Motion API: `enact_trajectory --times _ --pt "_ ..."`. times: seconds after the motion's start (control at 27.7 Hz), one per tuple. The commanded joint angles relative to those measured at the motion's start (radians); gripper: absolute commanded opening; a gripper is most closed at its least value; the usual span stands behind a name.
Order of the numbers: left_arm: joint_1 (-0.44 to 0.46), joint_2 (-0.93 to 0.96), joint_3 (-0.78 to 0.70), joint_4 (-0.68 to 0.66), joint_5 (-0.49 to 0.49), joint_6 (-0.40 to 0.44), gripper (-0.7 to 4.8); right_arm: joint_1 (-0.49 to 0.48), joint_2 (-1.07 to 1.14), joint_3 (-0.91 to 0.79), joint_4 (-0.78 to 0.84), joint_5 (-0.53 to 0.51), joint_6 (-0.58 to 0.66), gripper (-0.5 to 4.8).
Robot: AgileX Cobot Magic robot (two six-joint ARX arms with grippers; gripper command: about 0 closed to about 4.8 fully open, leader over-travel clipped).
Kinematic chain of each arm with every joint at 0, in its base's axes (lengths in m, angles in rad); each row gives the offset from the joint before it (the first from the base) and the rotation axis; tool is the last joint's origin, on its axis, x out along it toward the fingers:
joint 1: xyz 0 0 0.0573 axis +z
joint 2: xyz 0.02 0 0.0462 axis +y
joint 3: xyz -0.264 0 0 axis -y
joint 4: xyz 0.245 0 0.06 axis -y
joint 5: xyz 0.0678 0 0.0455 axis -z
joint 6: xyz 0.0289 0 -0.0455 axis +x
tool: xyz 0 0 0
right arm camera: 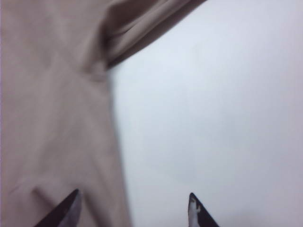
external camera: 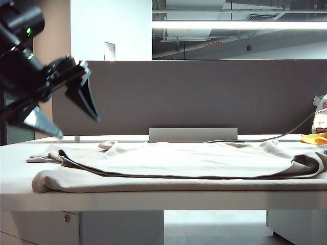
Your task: Fold the bottom side of the T-shirt horizontally towards the center, about one-third of the way, then fold the sleeve back towards the center, creating a straight line along the edge of the T-shirt, and finally fold the bottom of the T-shirt up towards the top, creating a neat rectangle.
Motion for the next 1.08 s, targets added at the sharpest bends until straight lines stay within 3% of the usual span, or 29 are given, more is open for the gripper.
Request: enact_trajectory --times 0.04,0.25,0.58,1.08 --pt "0.003 0.023 0.058 0.008 -0.048 0.008 4.79 0.0 0.081 0.085 0.003 -0.026 0.003 2.84" --pt "0.017 0.119 0.154 -0.008 -0.053 0.008 4.79 -0.01 0.169 0.212 0.019 0.031 -0.001 2.83" --pt "0.045 0.204 0.23 0.006 -0.095 0.026 4.79 -0.071 0.337 0.422 -0.016 0.028 -0.011 2.84" --pt "0.152 0.43 0.448 -0.073 -0.014 0.007 4.79 -0.077 0.526 0.565 -0.026 0.039 -0.042 2.84"
